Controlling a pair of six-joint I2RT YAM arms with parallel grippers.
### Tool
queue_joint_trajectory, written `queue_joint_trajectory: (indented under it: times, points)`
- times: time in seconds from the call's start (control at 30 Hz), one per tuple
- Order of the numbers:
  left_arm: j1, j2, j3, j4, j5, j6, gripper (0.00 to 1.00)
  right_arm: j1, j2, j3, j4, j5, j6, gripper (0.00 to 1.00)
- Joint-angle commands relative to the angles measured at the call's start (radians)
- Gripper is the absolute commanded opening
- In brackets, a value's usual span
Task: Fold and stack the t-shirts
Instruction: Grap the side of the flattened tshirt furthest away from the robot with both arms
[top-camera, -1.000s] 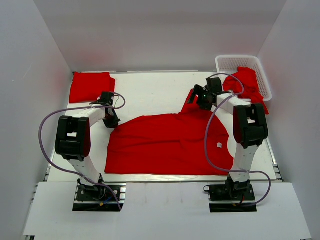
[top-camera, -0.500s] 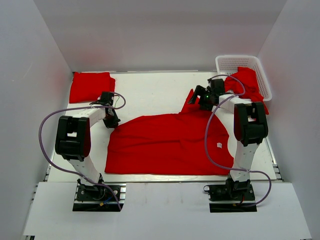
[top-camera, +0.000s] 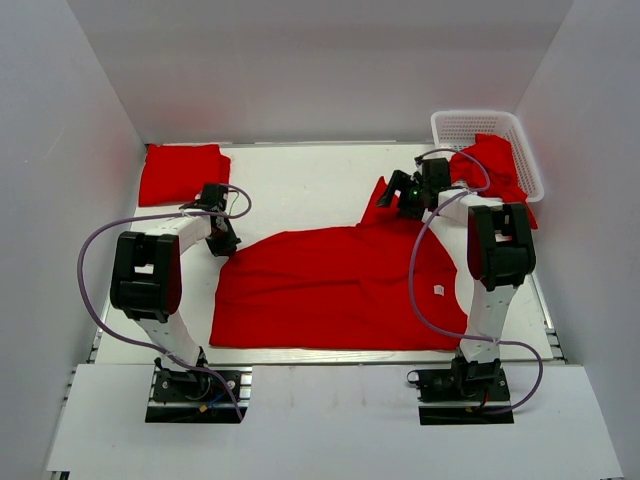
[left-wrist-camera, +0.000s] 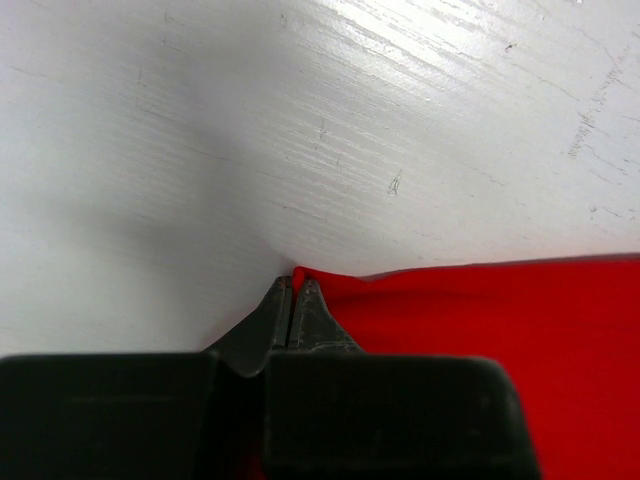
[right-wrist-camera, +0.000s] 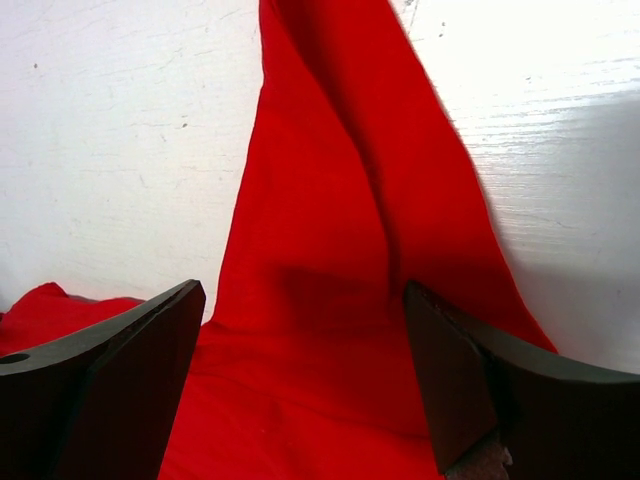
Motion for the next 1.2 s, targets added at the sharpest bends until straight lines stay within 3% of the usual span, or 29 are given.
queue_joint_trajectory:
  times: [0.0,0.77,0.9,1.07,1.17]
  points:
    - [-0.004,-0.008,-0.004,-0.004,-0.021,0.009,0.00,-0.005,0.036,0.023,0.013,-0.020,-0.017,0.86]
    - [-0.013,0.021,0.018,-0.033,-0.059,0.009,0.00,0.000,0.021,0.068,0.005,-0.082,-0.008,0.86]
    - [-0.013,0.021,0.018,-0.033,-0.059,0.009,0.00,-0.002,0.041,0.068,0.005,-0.091,0.003,0.79]
    - [-0.013,0.021,0.018,-0.033,-0.059,0.009,0.00,-0.002,0.055,0.069,0.005,-0.083,0.015,0.77]
    - [-0.013,0.021,0.018,-0.033,-0.059,0.009,0.00,-0.003,0.058,0.069,0.002,-0.077,0.018,0.63]
